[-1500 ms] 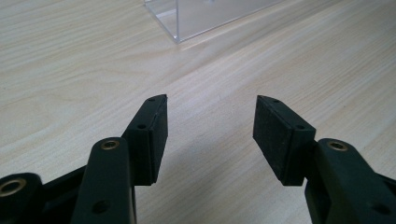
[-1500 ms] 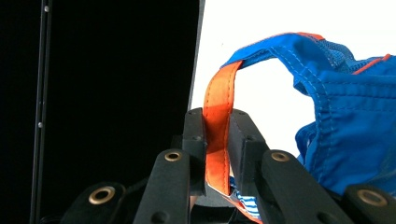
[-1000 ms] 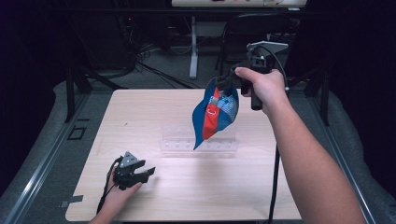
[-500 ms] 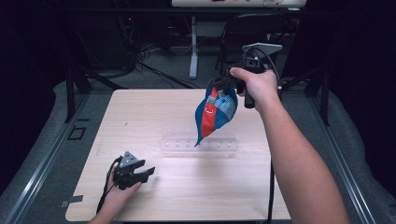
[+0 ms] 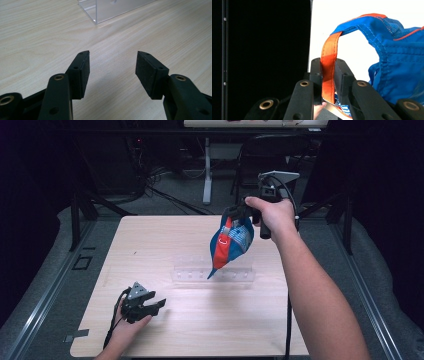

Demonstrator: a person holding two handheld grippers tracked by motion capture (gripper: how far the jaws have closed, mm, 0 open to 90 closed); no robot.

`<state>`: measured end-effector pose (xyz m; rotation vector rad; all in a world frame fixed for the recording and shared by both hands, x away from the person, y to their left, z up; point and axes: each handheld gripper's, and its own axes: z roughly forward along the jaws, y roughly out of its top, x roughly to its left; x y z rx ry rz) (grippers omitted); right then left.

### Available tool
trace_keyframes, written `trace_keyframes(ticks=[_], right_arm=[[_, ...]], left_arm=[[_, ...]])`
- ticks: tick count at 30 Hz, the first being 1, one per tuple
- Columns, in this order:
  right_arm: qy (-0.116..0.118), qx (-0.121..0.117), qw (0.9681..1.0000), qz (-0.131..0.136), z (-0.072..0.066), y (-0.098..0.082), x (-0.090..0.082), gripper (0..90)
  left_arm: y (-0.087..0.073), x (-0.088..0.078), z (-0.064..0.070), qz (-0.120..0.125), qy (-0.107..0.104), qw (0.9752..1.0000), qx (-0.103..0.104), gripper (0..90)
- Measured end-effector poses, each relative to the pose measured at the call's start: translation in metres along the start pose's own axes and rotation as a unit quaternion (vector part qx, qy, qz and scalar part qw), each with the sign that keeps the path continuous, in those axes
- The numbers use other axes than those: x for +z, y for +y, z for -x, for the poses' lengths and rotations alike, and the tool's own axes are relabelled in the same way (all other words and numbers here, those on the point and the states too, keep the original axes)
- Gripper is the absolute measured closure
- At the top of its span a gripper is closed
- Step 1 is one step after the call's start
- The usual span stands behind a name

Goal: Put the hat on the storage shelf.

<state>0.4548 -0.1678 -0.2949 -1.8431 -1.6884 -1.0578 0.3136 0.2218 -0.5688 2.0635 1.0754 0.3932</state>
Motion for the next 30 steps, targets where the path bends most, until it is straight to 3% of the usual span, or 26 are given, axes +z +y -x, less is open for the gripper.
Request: trace_keyframes(ticks=[30], right_arm=[[-0.001, 0.008, 0.9997, -0.024, 0.023, -0.005, 0.028, 78.1]], left_arm=[[0.001, 0.000, 0.000, -0.003, -0.003, 1.0000, 0.000, 45.5]])
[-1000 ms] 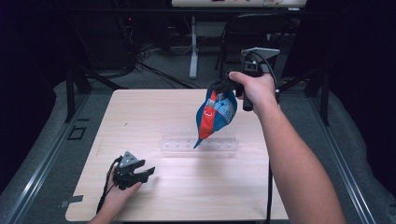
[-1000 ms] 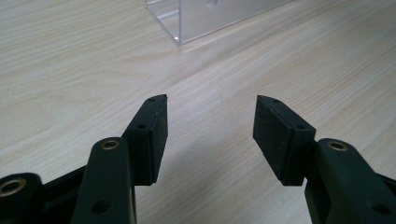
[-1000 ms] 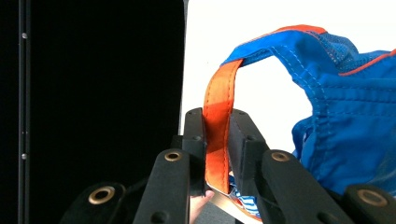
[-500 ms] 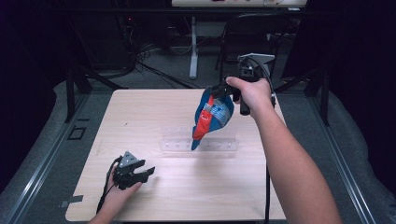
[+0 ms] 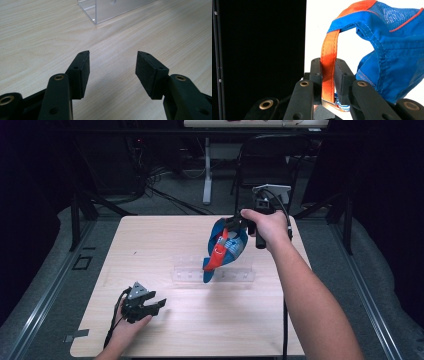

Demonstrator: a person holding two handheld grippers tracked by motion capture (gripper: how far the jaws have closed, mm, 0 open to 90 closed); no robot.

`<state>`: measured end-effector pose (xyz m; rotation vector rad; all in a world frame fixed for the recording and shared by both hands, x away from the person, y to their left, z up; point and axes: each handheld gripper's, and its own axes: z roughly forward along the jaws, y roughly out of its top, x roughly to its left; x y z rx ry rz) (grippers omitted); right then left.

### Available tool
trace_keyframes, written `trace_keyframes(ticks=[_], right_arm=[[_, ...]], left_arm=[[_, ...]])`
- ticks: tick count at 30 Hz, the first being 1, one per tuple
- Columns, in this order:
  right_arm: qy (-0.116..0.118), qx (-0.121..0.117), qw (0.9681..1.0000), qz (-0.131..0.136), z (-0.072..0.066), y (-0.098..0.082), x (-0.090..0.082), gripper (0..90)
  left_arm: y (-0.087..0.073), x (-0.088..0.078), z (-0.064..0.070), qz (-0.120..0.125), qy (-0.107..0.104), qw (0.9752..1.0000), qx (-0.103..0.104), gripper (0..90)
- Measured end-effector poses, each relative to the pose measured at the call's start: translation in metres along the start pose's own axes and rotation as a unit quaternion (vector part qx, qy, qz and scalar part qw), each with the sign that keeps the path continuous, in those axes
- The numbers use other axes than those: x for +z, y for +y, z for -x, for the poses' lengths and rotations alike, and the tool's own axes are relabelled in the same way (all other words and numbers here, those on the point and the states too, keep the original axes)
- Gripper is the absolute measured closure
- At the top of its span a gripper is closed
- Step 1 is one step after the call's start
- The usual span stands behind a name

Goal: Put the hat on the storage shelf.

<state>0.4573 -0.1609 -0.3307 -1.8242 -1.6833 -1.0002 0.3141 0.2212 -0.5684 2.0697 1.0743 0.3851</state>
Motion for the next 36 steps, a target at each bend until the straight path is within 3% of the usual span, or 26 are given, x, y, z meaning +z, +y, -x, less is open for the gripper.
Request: trace_keyframes(ticks=[18, 36], right_arm=[[-0.009, 0.011, 0.9999, 0.001, 0.015, -0.001, 0.009, 78.0], [-0.033, 0.028, 0.9990, 0.003, 0.049, -0.004, 0.010, 77.6]], left_arm=[[0.000, 0.000, 0.000, 0.000, -0.001, 1.0000, -0.001, 45.5], [0.000, 0.001, 0.000, 0.000, -0.001, 1.0000, 0.000, 45.5]])
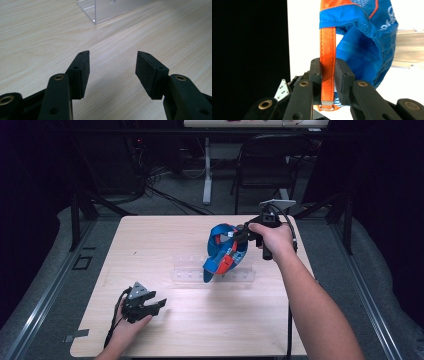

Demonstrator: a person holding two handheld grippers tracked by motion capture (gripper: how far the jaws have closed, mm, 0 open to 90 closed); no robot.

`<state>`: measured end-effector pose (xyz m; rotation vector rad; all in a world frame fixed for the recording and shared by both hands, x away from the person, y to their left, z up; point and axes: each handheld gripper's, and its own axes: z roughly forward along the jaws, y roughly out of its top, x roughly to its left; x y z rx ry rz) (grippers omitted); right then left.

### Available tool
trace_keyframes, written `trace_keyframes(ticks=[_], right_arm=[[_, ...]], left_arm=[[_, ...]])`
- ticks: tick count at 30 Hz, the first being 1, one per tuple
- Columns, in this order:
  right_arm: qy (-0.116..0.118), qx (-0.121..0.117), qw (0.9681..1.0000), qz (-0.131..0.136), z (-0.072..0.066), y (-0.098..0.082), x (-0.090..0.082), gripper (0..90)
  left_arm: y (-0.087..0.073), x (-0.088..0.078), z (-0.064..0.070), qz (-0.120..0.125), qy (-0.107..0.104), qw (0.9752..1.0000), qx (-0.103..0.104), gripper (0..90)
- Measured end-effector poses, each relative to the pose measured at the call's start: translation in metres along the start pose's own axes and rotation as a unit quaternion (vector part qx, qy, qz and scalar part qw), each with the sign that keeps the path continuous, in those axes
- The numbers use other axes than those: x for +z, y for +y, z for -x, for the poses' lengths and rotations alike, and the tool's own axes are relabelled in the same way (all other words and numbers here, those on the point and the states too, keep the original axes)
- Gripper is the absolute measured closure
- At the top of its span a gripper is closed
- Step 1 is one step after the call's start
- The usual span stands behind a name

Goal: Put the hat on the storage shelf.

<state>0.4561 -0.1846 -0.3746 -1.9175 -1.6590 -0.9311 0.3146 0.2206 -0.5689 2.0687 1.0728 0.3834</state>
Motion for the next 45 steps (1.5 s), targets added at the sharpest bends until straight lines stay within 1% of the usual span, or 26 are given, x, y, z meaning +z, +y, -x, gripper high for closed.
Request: trace_keyframes(ticks=[1, 5, 6, 7, 8, 10, 12, 13, 14, 15, 17, 18, 19, 20, 21, 22, 24, 29, 31, 36, 39, 40, 41, 43, 44, 45], right_arm=[[-0.003, -0.001, 1.0000, -0.008, 0.002, 0.000, 0.000, 77.6], [-0.006, -0.002, 0.9999, -0.008, 0.008, 0.000, 0.004, 77.4], [-0.005, 0.004, 1.0000, -0.002, 0.008, -0.001, 0.006, 77.3], [-0.006, 0.006, 0.9999, -0.009, 0.009, -0.001, 0.006, 77.1], [-0.007, 0.004, 1.0000, -0.005, 0.011, -0.001, 0.007, 76.8], [-0.009, 0.005, 0.9999, -0.010, 0.013, -0.001, 0.007, 75.1], [-0.007, -0.002, 0.9999, -0.010, 0.017, -0.001, 0.008, 72.7], [-0.005, 0.003, 1.0000, -0.004, 0.018, -0.002, 0.009, 71.9], [-0.005, 0.000, 1.0000, -0.008, 0.020, -0.002, 0.010, 71.6], [-0.009, 0.004, 0.9999, -0.010, 0.021, -0.003, 0.010, 70.6], [-0.005, -0.010, 0.9999, -0.011, 0.024, -0.003, 0.009, 69.0], [0.000, -0.005, 1.0000, -0.004, 0.024, -0.004, 0.009, 67.4], [0.000, -0.010, 0.9999, -0.009, 0.025, -0.004, 0.008, 66.5], [-0.005, -0.013, 0.9999, -0.008, 0.026, -0.006, 0.008, 66.5], [-0.018, -0.015, 0.9996, -0.013, 0.026, -0.008, 0.008, 66.4], [-0.021, -0.019, 0.9995, -0.016, 0.026, -0.008, 0.009, 65.8], [-0.030, -0.020, 0.9993, -0.010, 0.029, -0.011, 0.010, 62.9], [-0.062, -0.041, 0.9972, 0.005, 0.038, -0.016, 0.010, 59.9], [-0.068, -0.041, 0.9968, 0.004, 0.041, -0.018, 0.011, 59.3], [-0.100, -0.061, 0.9930, 0.019, 0.048, -0.025, 0.014, 58.5], [-0.110, -0.067, 0.9915, 0.013, 0.054, -0.029, 0.015, 57.6], [-0.121, -0.075, 0.9898, 0.012, 0.056, -0.031, 0.016, 56.8], [-0.123, -0.079, 0.9891, 0.016, 0.057, -0.034, 0.018, 56.2], [-0.144, -0.091, 0.9853, 0.009, 0.061, -0.039, 0.020, 55.9], [-0.154, -0.105, 0.9824, 0.003, 0.063, -0.041, 0.021, 55.5], [-0.164, -0.113, 0.9799, 0.009, 0.065, -0.045, 0.023, 55.0]], left_arm=[[0.000, 0.000, 0.000, 0.000, 0.000, 1.0000, -0.001, 45.5], [0.000, 0.000, 0.000, 0.000, 0.000, 1.0000, 0.000, 45.5], [0.000, 0.000, 0.000, 0.000, 0.000, 1.0000, 0.001, 45.5], [0.000, 0.000, 0.000, -0.001, 0.000, 1.0000, 0.000, 45.5], [0.000, 0.000, 0.000, 0.000, 0.000, 1.0000, 0.000, 45.5], [0.000, 0.000, 0.000, -0.001, 0.001, 1.0000, 0.001, 45.5], [0.000, 0.000, 0.000, -0.001, 0.000, 1.0000, 0.001, 45.5], [0.000, 0.000, 0.000, 0.000, 0.000, 1.0000, -0.001, 45.5], [0.000, 0.000, 0.000, 0.001, 0.000, 1.0000, -0.002, 45.5], [0.000, 0.000, 0.000, 0.005, 0.003, 1.0000, -0.003, 45.5], [0.000, 0.000, 0.000, 0.006, 0.004, 1.0000, -0.003, 45.4], [0.000, 0.000, 0.000, 0.006, 0.004, 1.0000, -0.002, 45.4], [0.000, 0.000, 0.000, 0.005, 0.003, 1.0000, -0.002, 45.4], [0.000, 0.000, 0.000, 0.005, 0.004, 1.0000, -0.003, 45.4], [0.000, 0.001, 0.000, 0.006, 0.005, 1.0000, -0.003, 45.4], [0.000, 0.000, 0.000, 0.006, 0.005, 1.0000, -0.003, 45.4], [0.000, 0.000, 0.000, 0.006, 0.004, 1.0000, -0.003, 45.4], [0.000, 0.000, 0.000, 0.006, 0.004, 1.0000, -0.002, 45.4], [0.000, 0.000, 0.000, 0.005, 0.003, 1.0000, -0.004, 45.3], [0.000, 0.000, 0.000, 0.005, 0.004, 1.0000, -0.002, 45.3], [0.000, 0.000, 0.000, 0.004, 0.004, 1.0000, 0.001, 45.3], [0.000, 0.000, 0.001, 0.006, 0.005, 1.0000, 0.000, 45.3], [0.000, 0.000, 0.001, 0.007, 0.006, 1.0000, -0.002, 45.3], [0.000, 0.000, 0.000, 0.006, 0.006, 1.0000, -0.001, 45.3], [0.000, 0.000, 0.000, 0.005, 0.006, 1.0000, 0.000, 45.3], [0.000, 0.000, 0.000, 0.004, 0.005, 1.0000, 0.000, 45.2]])
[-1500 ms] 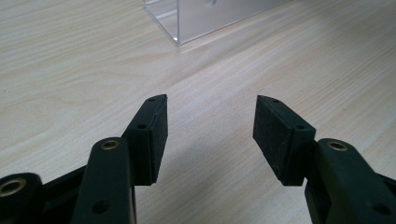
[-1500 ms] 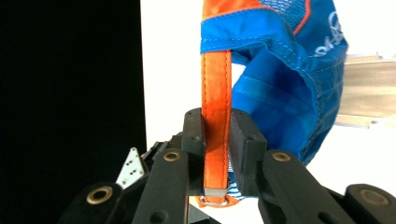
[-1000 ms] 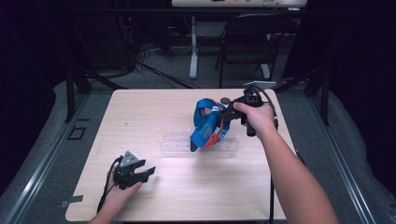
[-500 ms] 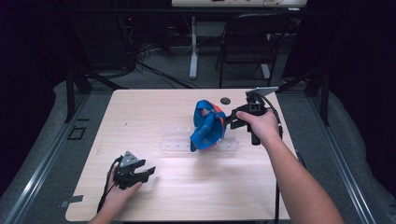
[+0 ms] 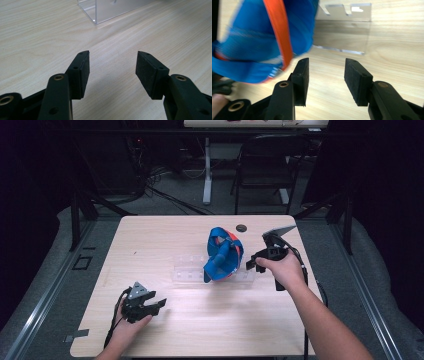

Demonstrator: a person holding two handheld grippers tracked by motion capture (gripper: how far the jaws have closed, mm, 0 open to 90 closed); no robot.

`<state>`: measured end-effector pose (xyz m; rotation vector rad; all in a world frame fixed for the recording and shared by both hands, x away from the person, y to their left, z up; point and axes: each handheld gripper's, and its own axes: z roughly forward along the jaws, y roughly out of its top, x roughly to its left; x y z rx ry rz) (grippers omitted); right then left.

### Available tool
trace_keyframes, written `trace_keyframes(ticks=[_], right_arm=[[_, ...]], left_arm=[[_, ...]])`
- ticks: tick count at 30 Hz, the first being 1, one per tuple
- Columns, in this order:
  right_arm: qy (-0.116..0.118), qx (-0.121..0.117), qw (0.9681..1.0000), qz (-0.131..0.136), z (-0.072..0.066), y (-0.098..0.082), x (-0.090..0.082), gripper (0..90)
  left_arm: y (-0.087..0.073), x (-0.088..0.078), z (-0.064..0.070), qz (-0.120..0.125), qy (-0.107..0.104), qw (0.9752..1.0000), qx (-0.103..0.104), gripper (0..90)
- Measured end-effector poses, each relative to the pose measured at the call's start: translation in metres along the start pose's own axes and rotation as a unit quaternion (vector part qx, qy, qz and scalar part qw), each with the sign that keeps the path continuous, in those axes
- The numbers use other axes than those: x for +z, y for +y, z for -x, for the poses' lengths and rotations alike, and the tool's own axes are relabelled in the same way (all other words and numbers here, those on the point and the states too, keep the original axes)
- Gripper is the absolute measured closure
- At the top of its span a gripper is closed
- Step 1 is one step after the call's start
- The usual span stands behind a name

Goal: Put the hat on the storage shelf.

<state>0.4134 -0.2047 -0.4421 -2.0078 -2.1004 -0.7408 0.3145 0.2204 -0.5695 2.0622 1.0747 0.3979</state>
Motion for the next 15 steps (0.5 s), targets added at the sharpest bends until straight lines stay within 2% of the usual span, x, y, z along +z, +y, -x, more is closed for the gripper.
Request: trace_keyframes(ticks=[2, 4, 5, 6, 7, 10, 12, 15], right_arm=[[-0.005, -0.010, 0.9999, 0.006, 0.001, -0.007, 0.005, 53.5], [-0.005, -0.032, 0.9995, -0.002, 0.005, -0.014, 0.008, 52.4], [-0.006, -0.033, 0.9994, 0.006, 0.005, -0.019, 0.012, 52.3], [-0.008, -0.046, 0.9989, 0.000, 0.007, -0.024, 0.014, 51.8], [-0.013, -0.049, 0.9987, 0.006, 0.006, -0.030, 0.017, 51.0], [-0.029, -0.086, 0.9959, 0.008, 0.010, -0.045, 0.024, 50.1], [-0.035, -0.093, 0.9948, 0.023, 0.012, -0.055, 0.030, 49.5], [-0.034, -0.118, 0.9921, 0.024, 0.019, -0.069, 0.034, 47.8]], left_arm=[[0.000, 0.000, 0.000, 0.001, 0.001, 1.0000, 0.000, 45.2], [0.000, 0.000, 0.001, 0.002, 0.001, 1.0000, -0.001, 45.1], [0.000, 0.000, 0.000, 0.001, 0.001, 1.0000, 0.000, 45.1], [0.000, 0.000, 0.000, 0.000, 0.000, 1.0000, 0.000, 45.1], [0.000, 0.001, 0.000, 0.000, 0.000, 1.0000, -0.001, 45.1], [0.000, 0.001, 0.001, 0.000, 0.002, 1.0000, 0.000, 45.1], [0.000, 0.001, 0.002, 0.000, -0.001, 1.0000, 0.000, 45.2], [0.000, 0.001, 0.002, -0.001, -0.001, 1.0000, 0.000, 45.9]])
